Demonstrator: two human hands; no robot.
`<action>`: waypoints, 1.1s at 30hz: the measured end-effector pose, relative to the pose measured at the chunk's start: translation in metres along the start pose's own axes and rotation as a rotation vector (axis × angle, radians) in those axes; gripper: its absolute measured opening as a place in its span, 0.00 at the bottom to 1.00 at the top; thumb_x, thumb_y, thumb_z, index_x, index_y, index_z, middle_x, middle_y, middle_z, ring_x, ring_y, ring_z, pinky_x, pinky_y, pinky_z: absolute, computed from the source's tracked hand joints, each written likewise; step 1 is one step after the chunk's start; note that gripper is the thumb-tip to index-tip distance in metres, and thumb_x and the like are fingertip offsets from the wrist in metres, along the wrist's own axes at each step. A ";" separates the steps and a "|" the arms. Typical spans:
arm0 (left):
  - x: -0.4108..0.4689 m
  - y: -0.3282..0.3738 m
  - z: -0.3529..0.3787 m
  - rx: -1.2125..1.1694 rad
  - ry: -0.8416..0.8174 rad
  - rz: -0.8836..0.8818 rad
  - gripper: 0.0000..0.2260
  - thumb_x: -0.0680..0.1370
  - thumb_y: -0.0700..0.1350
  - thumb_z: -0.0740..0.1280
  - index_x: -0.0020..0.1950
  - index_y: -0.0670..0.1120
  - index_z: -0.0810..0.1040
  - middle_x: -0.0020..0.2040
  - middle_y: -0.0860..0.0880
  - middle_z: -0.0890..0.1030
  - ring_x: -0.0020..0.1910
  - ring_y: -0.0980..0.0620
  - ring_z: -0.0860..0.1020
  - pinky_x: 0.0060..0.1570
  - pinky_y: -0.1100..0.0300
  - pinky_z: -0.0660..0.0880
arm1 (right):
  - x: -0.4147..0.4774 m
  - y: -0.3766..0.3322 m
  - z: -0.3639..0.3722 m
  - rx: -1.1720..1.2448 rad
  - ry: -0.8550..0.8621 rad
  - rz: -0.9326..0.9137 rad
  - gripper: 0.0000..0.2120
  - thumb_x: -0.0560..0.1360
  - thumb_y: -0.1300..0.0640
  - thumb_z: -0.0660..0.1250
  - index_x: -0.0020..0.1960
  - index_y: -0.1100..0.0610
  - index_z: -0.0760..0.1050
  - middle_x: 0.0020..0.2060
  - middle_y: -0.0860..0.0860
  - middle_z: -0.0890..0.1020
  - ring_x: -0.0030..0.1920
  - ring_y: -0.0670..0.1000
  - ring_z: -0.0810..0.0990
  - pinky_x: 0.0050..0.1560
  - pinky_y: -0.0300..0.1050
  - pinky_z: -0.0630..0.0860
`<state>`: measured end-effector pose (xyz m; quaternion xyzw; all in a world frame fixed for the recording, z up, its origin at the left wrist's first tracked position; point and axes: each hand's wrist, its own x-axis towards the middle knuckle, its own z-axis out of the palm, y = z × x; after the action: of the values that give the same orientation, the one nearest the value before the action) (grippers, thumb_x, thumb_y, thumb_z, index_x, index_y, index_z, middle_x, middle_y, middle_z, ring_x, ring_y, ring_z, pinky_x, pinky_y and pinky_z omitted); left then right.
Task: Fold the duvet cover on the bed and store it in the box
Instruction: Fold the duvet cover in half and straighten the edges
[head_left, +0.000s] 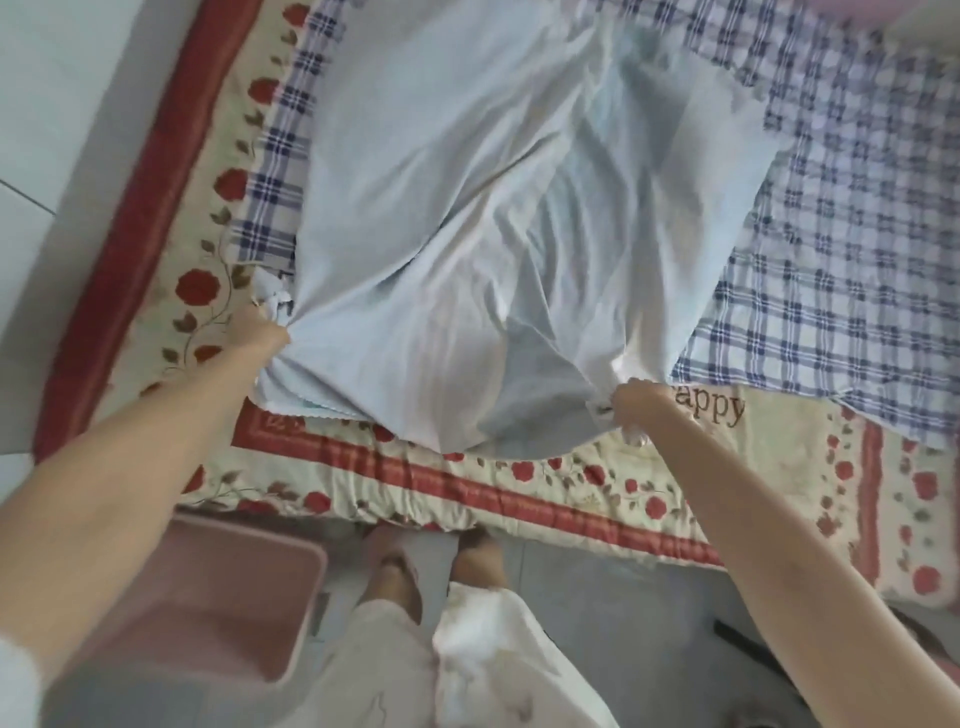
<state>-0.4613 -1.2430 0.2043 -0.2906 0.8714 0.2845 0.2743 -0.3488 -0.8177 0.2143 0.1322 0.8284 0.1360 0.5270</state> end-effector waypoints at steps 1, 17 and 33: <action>0.005 -0.011 0.001 0.056 0.064 0.020 0.25 0.78 0.34 0.61 0.74 0.41 0.60 0.70 0.39 0.68 0.60 0.40 0.73 0.43 0.60 0.73 | 0.004 -0.007 0.007 -0.048 0.044 -0.005 0.24 0.75 0.55 0.65 0.69 0.59 0.67 0.62 0.54 0.70 0.65 0.57 0.70 0.66 0.56 0.67; -0.073 -0.061 0.207 0.302 -0.580 0.259 0.12 0.78 0.41 0.61 0.60 0.41 0.74 0.58 0.44 0.74 0.59 0.44 0.73 0.57 0.56 0.69 | -0.013 -0.028 0.181 0.463 0.248 0.122 0.19 0.76 0.61 0.60 0.66 0.51 0.69 0.69 0.54 0.62 0.68 0.57 0.63 0.61 0.54 0.66; -0.143 -0.052 0.441 -0.669 -0.848 -0.412 0.20 0.78 0.56 0.63 0.63 0.45 0.72 0.55 0.48 0.77 0.57 0.51 0.75 0.63 0.53 0.68 | 0.026 0.011 0.357 1.759 0.261 0.190 0.12 0.72 0.58 0.71 0.53 0.50 0.72 0.45 0.44 0.77 0.41 0.43 0.74 0.33 0.28 0.69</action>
<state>-0.1910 -0.9388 -0.0248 -0.3857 0.4734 0.5771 0.5423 -0.0338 -0.7673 0.0513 0.5402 0.6719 -0.4915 0.1232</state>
